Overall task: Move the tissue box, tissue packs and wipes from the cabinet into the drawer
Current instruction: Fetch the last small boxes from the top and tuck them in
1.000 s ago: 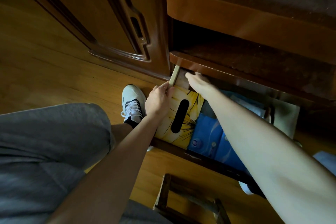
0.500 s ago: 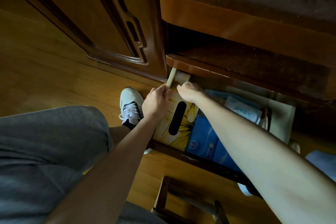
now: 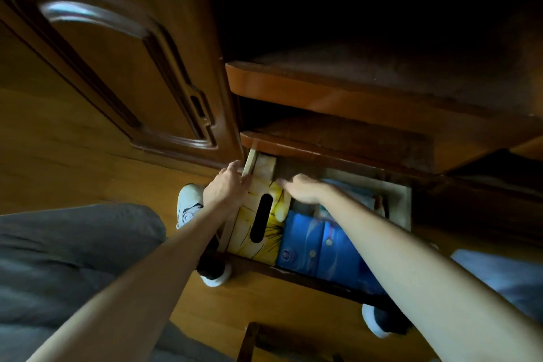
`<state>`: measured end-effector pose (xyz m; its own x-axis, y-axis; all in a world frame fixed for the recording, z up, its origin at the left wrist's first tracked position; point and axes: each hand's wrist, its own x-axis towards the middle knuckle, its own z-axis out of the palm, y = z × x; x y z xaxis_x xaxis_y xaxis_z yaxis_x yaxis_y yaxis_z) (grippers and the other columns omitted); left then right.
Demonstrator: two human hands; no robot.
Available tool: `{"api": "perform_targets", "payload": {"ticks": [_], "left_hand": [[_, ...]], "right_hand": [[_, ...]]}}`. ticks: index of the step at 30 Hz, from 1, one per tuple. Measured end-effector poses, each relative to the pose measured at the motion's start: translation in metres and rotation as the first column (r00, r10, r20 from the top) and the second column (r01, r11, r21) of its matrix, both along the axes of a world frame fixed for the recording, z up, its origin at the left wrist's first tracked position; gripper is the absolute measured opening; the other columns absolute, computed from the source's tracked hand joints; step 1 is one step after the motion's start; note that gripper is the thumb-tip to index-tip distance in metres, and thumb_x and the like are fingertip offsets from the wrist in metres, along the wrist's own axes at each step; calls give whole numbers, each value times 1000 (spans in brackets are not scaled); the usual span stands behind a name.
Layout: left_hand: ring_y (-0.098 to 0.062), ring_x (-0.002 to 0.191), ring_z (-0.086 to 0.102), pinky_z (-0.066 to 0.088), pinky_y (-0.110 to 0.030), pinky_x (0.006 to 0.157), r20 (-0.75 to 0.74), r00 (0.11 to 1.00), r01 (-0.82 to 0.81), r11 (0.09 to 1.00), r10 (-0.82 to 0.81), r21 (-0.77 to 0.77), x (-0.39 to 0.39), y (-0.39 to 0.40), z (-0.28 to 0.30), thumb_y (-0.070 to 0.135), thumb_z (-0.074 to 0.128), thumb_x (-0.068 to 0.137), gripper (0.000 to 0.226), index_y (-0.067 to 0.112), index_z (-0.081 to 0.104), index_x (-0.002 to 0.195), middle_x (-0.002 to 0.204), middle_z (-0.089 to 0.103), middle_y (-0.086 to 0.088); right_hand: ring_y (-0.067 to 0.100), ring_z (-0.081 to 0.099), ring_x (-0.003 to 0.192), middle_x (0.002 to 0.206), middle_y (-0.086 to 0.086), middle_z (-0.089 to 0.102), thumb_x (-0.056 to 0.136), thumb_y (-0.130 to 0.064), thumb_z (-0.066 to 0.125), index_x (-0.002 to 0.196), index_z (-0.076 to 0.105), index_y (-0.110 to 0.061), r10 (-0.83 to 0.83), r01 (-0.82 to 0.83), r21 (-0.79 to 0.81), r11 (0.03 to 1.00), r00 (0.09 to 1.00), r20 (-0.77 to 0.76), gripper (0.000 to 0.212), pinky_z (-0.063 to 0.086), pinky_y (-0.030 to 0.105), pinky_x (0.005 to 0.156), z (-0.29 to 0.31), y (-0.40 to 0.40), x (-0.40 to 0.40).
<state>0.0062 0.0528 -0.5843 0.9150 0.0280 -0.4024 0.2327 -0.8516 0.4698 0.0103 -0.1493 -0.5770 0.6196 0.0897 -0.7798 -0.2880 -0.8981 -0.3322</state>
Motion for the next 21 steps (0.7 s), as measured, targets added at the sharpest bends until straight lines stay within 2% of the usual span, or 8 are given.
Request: {"api": "perform_targets", "payload": {"ticks": [1, 5, 8, 10, 13, 16, 19, 21], "left_hand": [[-29, 118, 62, 51, -42, 92, 22, 999, 25, 1000, -25, -6, -1, -2, 16, 51, 46, 99, 48, 33, 49, 142, 131, 65, 0], [-19, 96, 68, 46, -28, 70, 126, 965, 235, 971, -229, -36, -7, -18, 101, 42, 54, 98, 31, 34, 66, 126, 100, 69, 10], [-4, 91, 70, 58, -28, 79, 302, 886, 404, 905, -351, -132, -16, -40, 191, 37, 58, 99, 25, 36, 70, 121, 100, 73, 16], [5, 86, 69, 59, -27, 79, 483, 785, 510, 847, -387, -150, -21, -58, 254, 32, 59, 100, 22, 35, 72, 117, 95, 73, 21], [6, 77, 69, 60, -26, 73, 706, 623, 594, 791, -336, -148, -18, -91, 345, 28, 58, 101, 19, 34, 74, 109, 86, 74, 21], [0, 76, 70, 60, -36, 77, 807, 531, 614, 774, -259, -155, 2, -133, 415, 27, 58, 98, 18, 34, 75, 101, 82, 75, 19], [-6, 83, 71, 58, -38, 82, 827, 493, 598, 796, -270, -97, 37, -182, 462, 31, 57, 96, 19, 38, 75, 95, 83, 75, 18], [-13, 91, 70, 55, -33, 82, 814, 483, 565, 825, -322, -9, 65, -218, 481, 36, 57, 94, 18, 41, 74, 97, 90, 74, 16]], "right_hand": [[22, 60, 93, 104, 9, 61, 99, -66, 36, 116, 62, -10, 13, -13, 49, 999, 1000, 8, 64, 43, 37, 88, 12, -9, -8], [22, 54, 128, 149, 7, 51, 100, -47, 56, 148, 46, -13, 25, -55, 177, 983, 985, 171, 59, 43, 38, 107, 83, -53, -41], [4, 58, 120, 142, -7, 57, 95, -50, 62, 141, 52, -32, -36, -52, 275, 960, 952, 305, 50, 48, 28, 101, 159, -90, -67], [-2, 63, 111, 130, -13, 65, 94, -46, 66, 131, 59, -37, -120, -42, 367, 929, 905, 409, 39, 51, 30, 100, 217, -114, -83], [8, 71, 103, 117, -10, 73, 93, -41, 66, 127, 64, -33, -241, -73, 493, 867, 804, 543, 35, 60, 32, 86, 313, -148, -100], [16, 74, 96, 113, -8, 74, 96, -37, 60, 125, 66, -30, -316, -108, 494, 863, 646, 695, 31, 59, 27, 69, 392, -181, -100], [13, 74, 89, 105, -10, 76, 99, -30, 57, 117, 69, -32, -355, -43, 421, 906, 464, 812, 21, 58, 27, 65, 435, -218, -76], [12, 73, 90, 100, -11, 76, 98, -29, 59, 110, 71, -33, -375, 76, 378, 923, 405, 834, 17, 59, 31, 70, 445, -248, -48]]}}
